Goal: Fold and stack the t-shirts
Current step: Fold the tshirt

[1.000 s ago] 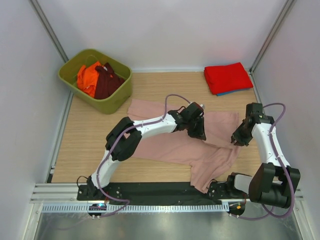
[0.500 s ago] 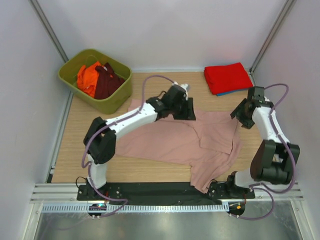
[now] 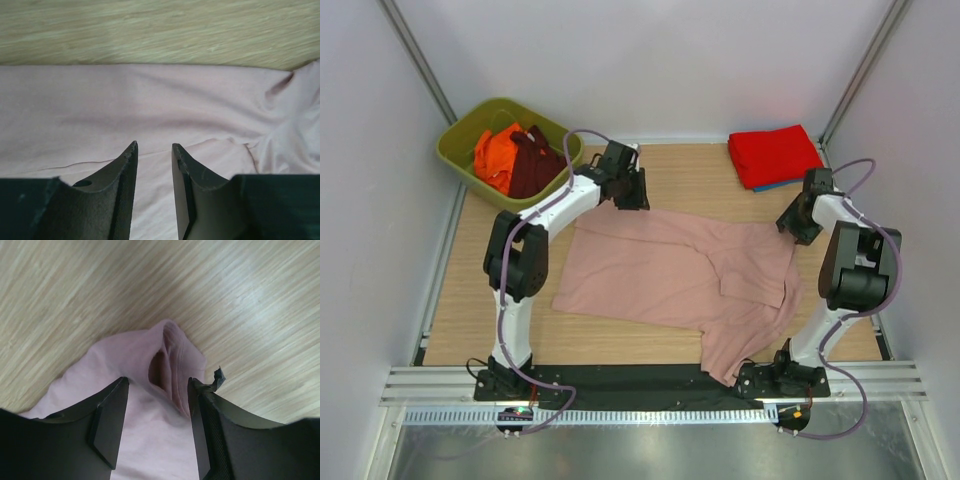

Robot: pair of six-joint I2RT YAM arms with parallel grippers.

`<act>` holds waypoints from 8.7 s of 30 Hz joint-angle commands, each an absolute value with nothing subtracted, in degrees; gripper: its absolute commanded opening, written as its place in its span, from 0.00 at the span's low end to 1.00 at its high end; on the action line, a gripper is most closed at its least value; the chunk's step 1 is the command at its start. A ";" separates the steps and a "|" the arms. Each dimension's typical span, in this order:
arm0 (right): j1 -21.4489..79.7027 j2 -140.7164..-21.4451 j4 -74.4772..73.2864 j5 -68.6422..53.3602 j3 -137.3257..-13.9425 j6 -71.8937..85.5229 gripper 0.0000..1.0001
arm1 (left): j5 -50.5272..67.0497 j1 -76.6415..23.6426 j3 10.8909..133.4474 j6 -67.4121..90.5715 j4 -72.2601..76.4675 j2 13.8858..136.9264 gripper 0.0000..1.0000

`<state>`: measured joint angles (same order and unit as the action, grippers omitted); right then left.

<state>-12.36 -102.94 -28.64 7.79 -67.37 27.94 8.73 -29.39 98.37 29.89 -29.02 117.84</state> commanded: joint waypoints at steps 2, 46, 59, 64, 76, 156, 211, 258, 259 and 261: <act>-13.18 -102.92 -24.00 9.67 -71.01 26.54 0.59 | 5.90 -29.71 99.85 27.25 -29.71 118.12 0.32; -14.59 -124.00 -6.58 11.42 -86.91 29.18 0.01 | -14.33 -23.55 108.37 27.60 -34.72 134.03 0.31; -13.62 -116.48 -36.71 23.98 -94.67 25.67 0.69 | -14.23 -24.69 103.73 27.16 -35.33 123.25 0.50; -12.66 -108.03 -42.27 27.86 -90.89 24.70 0.77 | -14.41 -27.24 99.15 27.42 -36.12 116.55 0.55; -12.04 -95.02 -48.34 20.67 -82.01 24.42 0.86 | -9.67 -30.76 79.76 33.48 -38.15 94.96 0.55; -21.97 -76.46 -51.95 10.11 -39.99 43.24 0.60 | 1.67 -27.33 31.82 61.35 -39.63 77.78 0.10; -21.89 -80.42 -45.27 8.35 -37.09 42.10 0.41 | 0.44 -26.37 40.25 57.23 -33.84 86.40 0.15; -10.99 -86.91 -51.94 13.89 -72.32 33.32 0.01 | -17.83 -27.51 69.68 47.11 -51.59 89.11 0.00; -10.99 -87.79 -52.03 14.32 -73.12 33.05 0.01 | -18.19 -27.34 70.74 46.85 -51.68 89.99 0.00; -11.07 -89.55 -51.42 14.15 -75.31 32.17 0.01 | -18.72 -26.90 72.50 46.41 -51.77 92.72 0.00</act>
